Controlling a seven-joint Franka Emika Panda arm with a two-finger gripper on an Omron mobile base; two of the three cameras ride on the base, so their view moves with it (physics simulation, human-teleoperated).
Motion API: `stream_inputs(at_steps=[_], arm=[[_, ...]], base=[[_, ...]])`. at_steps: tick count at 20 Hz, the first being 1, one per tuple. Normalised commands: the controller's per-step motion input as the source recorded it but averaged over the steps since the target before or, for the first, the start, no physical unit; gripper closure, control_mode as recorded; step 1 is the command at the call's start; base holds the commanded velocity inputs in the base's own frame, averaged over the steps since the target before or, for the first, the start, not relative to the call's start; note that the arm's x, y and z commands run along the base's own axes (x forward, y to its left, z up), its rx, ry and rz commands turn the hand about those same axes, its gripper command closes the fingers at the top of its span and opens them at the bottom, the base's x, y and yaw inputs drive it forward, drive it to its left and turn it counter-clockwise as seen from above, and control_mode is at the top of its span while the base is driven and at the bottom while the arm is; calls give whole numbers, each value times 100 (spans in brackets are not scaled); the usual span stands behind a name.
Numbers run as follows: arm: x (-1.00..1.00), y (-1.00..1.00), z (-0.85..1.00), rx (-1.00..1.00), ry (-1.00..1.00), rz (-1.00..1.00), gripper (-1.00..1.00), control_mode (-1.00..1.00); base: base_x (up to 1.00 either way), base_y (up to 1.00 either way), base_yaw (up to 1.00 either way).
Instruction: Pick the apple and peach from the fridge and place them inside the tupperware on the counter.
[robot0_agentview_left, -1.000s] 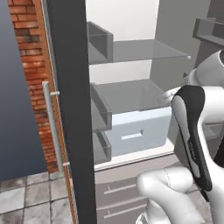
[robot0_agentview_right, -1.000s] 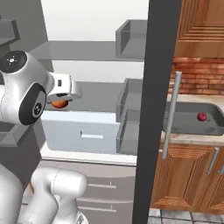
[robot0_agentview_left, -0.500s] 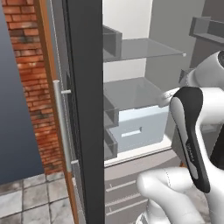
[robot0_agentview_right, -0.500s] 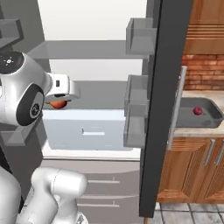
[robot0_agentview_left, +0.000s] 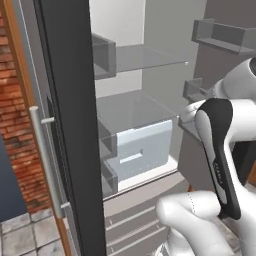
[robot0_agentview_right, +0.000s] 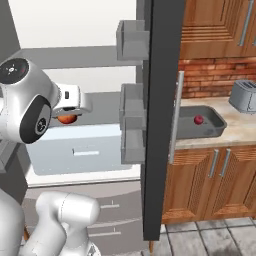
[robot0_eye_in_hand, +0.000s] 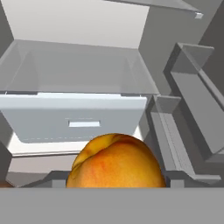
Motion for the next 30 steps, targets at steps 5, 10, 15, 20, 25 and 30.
stream_inputs(at_steps=[5, 10, 15, 20, 25, 30], arm=[[0, 0, 0, 0, 0, 0, 100, 100], [0, 0, 0, 0, 0, 0, 100, 100], [0, 0, 0, 0, 0, 0, 100, 100], [0, 0, 0, 0, 0, 0, 100, 100], [0, 0, 0, 0, 0, 0, 100, 100], [0, 0, 0, 0, 0, 0, 100, 100]], base=[[-86, 39, -42], [-96, 50, -44], [-98, 65, -51], [-100, 71, -51], [-100, 74, -50], [-100, 71, -44]])
